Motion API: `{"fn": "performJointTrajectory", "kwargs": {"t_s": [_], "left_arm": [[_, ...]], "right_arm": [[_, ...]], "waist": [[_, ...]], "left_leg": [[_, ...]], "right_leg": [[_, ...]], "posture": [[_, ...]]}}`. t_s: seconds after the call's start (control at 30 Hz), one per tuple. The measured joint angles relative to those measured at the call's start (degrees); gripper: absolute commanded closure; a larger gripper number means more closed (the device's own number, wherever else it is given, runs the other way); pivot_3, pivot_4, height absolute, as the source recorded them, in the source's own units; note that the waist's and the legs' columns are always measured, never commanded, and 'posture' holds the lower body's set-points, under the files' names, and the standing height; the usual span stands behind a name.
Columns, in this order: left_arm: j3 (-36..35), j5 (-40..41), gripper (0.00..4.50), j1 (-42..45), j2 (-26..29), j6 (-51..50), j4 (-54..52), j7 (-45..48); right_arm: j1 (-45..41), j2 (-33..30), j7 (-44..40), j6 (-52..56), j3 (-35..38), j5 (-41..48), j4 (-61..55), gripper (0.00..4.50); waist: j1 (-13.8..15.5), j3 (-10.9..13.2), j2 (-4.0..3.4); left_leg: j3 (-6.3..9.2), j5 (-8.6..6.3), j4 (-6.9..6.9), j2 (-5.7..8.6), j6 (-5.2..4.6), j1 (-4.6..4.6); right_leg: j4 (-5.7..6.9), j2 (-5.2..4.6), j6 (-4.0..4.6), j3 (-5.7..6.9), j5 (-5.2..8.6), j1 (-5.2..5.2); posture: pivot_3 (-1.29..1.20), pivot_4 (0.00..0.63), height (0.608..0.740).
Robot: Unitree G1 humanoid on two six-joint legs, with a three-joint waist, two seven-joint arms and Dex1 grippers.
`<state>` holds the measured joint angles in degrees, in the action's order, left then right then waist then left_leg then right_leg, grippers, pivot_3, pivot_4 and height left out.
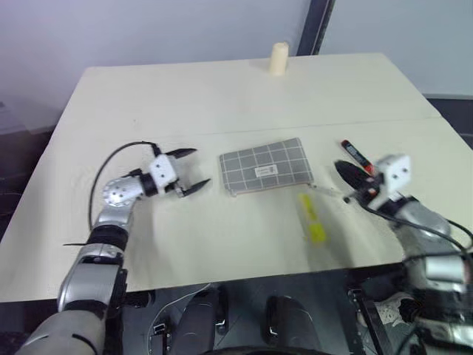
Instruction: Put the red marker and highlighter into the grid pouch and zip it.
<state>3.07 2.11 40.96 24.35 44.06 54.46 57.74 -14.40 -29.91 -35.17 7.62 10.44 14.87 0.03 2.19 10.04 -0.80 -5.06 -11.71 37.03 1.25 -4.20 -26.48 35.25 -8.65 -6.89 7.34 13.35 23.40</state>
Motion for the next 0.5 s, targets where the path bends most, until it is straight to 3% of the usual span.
{"fn": "performJointTrajectory", "kwargs": {"t_s": [0.33, 0.5], "left_arm": [[6.4, -10.2, 0.00, 4.6, 0.7, 13.6, 7.7, -4.3], [9.2, -14.5, 0.00, 6.4, -0.2, 17.2, 8.8, -9.1]], "right_arm": [[-8.7, 2.5, 3.0, -4.4, -10.5, -11.5, 17.6, 4.45], [-9.9, 2.1, 3.9, -5.2, -11.1, -13.6, 19.5, 4.45]], "waist": [[0.0, 0.0, 0.00], [0.1, 0.0, 0.00]], "left_leg": [[-0.10, -0.06, 0.10, 0.07, -0.14, 0.00], [-0.09, -0.06, 0.13, 0.08, -0.14, 0.01]], "right_leg": [[0.01, 0.03, -0.24, 0.04, -0.21, -0.02], [0.02, 0.02, -0.25, 0.04, -0.22, -0.05]], "posture": [[0.00, 0.150, 0.740], [0.00, 0.150, 0.740]]}}
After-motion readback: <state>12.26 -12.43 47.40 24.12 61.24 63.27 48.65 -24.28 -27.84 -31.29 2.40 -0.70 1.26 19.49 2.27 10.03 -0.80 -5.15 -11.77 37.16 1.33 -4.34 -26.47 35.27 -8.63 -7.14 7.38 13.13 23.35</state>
